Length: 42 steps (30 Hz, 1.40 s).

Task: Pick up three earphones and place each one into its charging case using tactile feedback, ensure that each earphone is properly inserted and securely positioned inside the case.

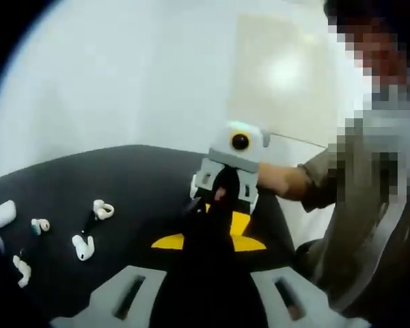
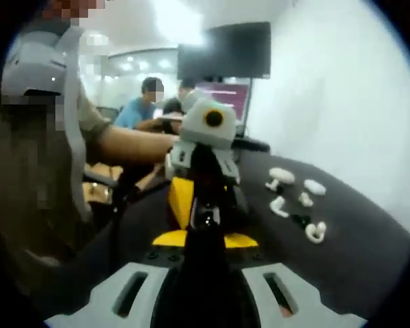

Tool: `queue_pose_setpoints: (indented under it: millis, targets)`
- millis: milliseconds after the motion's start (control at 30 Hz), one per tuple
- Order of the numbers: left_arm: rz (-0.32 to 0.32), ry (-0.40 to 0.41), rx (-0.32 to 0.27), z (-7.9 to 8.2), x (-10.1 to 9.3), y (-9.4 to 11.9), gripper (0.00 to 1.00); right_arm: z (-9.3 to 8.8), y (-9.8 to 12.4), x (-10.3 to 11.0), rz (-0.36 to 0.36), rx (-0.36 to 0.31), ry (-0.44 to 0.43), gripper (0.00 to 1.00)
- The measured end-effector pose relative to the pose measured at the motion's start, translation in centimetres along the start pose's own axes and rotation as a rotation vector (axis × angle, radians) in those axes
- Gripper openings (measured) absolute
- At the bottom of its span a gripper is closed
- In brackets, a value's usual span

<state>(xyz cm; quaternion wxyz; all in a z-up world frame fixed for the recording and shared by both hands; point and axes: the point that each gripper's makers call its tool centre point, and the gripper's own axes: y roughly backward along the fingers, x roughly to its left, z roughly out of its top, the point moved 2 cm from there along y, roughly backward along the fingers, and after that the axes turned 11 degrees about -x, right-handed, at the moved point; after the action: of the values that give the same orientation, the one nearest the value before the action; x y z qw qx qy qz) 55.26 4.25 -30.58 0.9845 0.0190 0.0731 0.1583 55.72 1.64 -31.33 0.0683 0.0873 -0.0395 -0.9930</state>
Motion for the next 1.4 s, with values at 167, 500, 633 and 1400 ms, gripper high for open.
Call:
queue_pose_setpoints:
  millis: [167,500,633,1400]
  targets:
    - [-0.002,0.006,0.016,-0.2,-0.2,0.2,0.14,0.0,0.8,-0.7,-0.043,0.006,-0.045,0.28]
    - [0.013,-0.036,0.018,-0.4,0.1,0.8,0.14,4.8,4.6,-3.2,-0.149,-0.249,-0.179,0.28]
    - [0.018,-0.072,0.012,-0.4,0.3,0.9,0.14,6.4,5.2,-6.4,-0.303,-0.189,-0.127,0.24]
    - [-0.017,-0.071,0.0,-0.3,0.2,1.1,0.14,-0.7,-4.3,-14.1,0.01,0.552,0.015,0.19]
